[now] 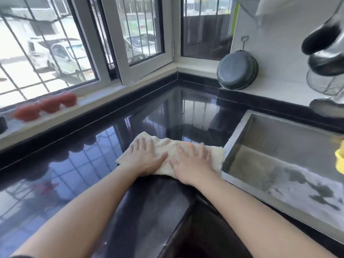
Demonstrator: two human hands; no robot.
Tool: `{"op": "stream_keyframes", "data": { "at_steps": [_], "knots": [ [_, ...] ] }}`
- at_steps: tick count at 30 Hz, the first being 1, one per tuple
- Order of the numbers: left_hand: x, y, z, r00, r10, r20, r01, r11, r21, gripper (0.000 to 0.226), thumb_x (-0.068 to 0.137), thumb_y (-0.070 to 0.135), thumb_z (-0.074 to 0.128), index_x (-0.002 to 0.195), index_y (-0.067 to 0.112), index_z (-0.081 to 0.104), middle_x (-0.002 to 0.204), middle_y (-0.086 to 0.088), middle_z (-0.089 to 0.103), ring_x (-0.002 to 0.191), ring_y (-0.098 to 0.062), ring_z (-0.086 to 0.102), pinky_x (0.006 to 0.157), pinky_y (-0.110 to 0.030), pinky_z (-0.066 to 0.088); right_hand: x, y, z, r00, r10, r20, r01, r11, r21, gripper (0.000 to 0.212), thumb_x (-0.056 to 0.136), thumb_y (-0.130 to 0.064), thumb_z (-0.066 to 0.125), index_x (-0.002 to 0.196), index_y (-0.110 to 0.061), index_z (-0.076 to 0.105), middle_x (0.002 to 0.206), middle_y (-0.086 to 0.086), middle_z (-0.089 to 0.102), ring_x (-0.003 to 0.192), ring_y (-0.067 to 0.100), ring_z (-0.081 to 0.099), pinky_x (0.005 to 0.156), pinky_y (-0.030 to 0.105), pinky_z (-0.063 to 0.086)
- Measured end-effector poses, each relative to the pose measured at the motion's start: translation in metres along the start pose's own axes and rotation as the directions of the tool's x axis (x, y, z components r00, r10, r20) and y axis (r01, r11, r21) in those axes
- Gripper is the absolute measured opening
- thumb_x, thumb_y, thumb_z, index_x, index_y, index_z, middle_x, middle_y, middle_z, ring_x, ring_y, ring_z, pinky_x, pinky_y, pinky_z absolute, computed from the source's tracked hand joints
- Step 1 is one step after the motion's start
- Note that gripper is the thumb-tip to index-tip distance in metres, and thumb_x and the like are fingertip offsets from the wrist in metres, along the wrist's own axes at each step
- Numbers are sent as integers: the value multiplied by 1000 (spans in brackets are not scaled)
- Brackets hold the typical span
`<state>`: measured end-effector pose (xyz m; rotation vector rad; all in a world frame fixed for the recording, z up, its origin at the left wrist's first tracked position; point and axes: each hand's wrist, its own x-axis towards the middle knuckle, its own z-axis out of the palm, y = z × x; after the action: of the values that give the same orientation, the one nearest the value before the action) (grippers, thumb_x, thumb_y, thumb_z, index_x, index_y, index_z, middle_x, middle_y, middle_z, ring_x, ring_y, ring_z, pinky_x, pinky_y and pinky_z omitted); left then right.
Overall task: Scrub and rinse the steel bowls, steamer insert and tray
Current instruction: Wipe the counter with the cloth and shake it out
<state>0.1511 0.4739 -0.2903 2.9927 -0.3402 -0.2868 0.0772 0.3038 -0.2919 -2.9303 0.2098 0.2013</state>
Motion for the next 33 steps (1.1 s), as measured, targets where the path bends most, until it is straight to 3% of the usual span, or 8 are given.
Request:
{"op": "stream_keyframes", "data": {
  "at_steps": [11, 13, 16, 19, 22, 26, 31, 33],
  "knots": [
    [253, 193, -14, 953, 302, -34, -300, 953, 44, 99, 93, 81, 22, 165, 16, 3, 172, -17, 3, 159, -32, -1, 128, -47, 3, 187, 186, -55, 958, 269, -100, -274, 961, -35, 68, 99, -63, 8, 161, -35, 3, 170, -2, -1, 154, 35, -11, 122, 51, -8],
    [302, 224, -19, 942, 332, -38, -330, 942, 56, 100, 93, 81, 23, 166, 15, 2, 173, -17, 1, 160, -31, -1, 128, -46, 2, 227, 217, -65, 933, 311, -182, -328, 942, -76, 65, 100, -60, 10, 159, -34, 13, 168, 2, 10, 152, 37, 1, 123, 51, -3],
    [353, 253, -24, 931, 362, -40, -361, 932, 40, 98, 94, 79, 25, 166, 15, 5, 173, -15, 3, 160, -29, 0, 127, -46, 3, 274, 241, -76, 901, 332, -278, -387, 906, -174, 59, 100, -52, 14, 151, -29, 31, 153, 8, 30, 135, 36, 26, 114, 50, 18],
    [376, 254, -27, 926, 372, -62, -370, 928, 41, 96, 93, 79, 27, 165, 17, 13, 172, -13, 11, 159, -30, 6, 127, -48, 6, 292, 243, -81, 910, 344, -231, -382, 913, -143, 61, 100, -54, 15, 153, -29, 28, 150, 8, 30, 133, 35, 28, 110, 50, 23],
    [373, 215, -28, 943, 328, -55, -324, 944, 60, 97, 92, 81, 26, 165, 17, 15, 172, -13, 11, 158, -31, 8, 127, -49, 7, 290, 214, -76, 938, 321, -133, -333, 940, -77, 68, 96, -65, 17, 157, -36, 17, 163, 7, 16, 146, 38, 15, 119, 53, 11],
    [307, 98, -36, 980, 188, -69, -184, 981, 63, 95, 93, 81, 27, 163, 17, 18, 170, -12, 15, 157, -30, 11, 126, -49, 12, 257, 111, -54, 992, 114, -54, -117, 991, -61, 75, 92, -70, 22, 159, -39, 12, 168, 8, 3, 152, 36, 3, 121, 56, 3],
    [144, -53, -31, 998, 20, -59, -18, 999, 34, 106, 74, 90, 12, 152, 20, 27, 163, -12, 26, 151, -32, 21, 123, -50, 19, 163, -19, -17, 989, -147, 10, 147, 989, -17, 76, 90, -72, 34, 157, -42, 14, 169, 6, 0, 154, 34, -3, 121, 52, -2],
    [71, -93, -22, 996, -43, -76, 44, 999, 11, 98, 78, 87, 14, 149, 21, 29, 163, -11, 24, 153, -31, 18, 124, -50, 18, 111, -58, 0, 971, -240, 16, 240, 971, -13, 75, 89, -72, 35, 157, -42, 17, 168, 7, 4, 153, 34, -1, 121, 52, -2]
  ]
}}
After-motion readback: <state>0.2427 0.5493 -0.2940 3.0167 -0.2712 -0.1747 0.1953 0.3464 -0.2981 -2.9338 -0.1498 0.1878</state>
